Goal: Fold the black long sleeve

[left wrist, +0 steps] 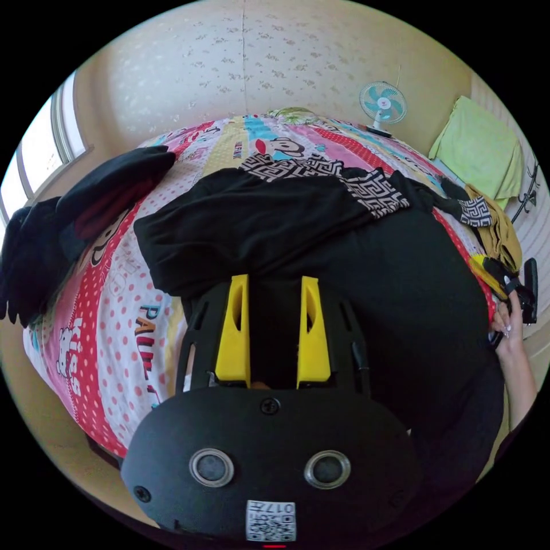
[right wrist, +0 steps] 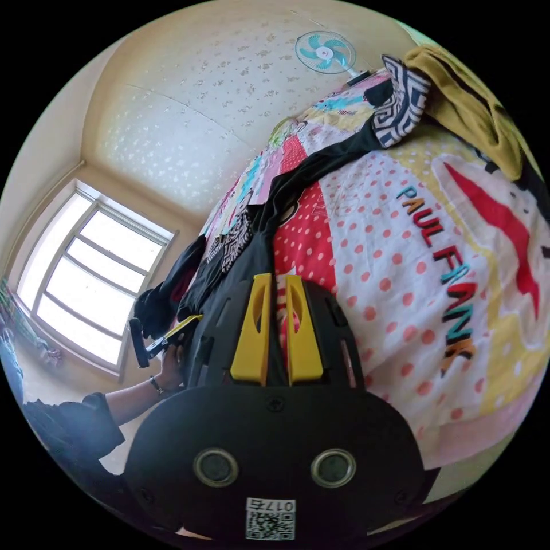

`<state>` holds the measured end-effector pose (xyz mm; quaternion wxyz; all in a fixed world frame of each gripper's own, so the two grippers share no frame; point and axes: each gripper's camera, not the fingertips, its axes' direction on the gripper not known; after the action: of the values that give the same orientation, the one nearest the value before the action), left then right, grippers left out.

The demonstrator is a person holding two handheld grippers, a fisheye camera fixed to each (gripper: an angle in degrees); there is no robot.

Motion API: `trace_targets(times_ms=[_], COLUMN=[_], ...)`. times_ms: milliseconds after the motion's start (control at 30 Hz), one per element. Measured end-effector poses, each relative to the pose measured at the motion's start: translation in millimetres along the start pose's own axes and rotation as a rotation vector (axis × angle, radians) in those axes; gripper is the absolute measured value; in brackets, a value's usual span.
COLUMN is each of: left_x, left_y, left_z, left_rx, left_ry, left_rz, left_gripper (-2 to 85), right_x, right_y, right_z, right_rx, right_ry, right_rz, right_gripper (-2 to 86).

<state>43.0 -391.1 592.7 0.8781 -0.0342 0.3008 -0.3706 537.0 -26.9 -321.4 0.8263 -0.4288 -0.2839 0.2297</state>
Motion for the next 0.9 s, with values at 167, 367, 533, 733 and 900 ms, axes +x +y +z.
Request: trace_targets(times_ms=[167,367,533,733,900], left_x=[-13.2,-19.6,-27.8,-37.0,-44.5], left_y=[-1.0,-3.5,-5.7,-9.0,-12.3], left_z=[10.3,19.7,24.2,27.9,28.7], left_rx=[0.005,0.007,0.007,0.009,0.011], left_ry=[0.029,0.003,0.000,-0.005,-0.007], left_rz=[-0.008,0.008,0.009,0.012,0.013], left_gripper=[12.7,12.6,12.6,12.7,12.7], right_x=[-16.5,-20.5,-24.1,-80.8,-2.8], right_y=[-40.0,-114.2,-151.4,-197.7,-227.9], right_z=[-55.0,-35.1,7.1,-101.8,-141.4], right_rx=[0.252,0.174,-0.042,0.242,0.143], right_ry=[0.225,0.623,0.695,0.624,0.670], right_rz=[-0.042,-0.095,-0.109,-0.142,0.072], right_gripper=[9.7,11.2,2.2,1.9,4.9])
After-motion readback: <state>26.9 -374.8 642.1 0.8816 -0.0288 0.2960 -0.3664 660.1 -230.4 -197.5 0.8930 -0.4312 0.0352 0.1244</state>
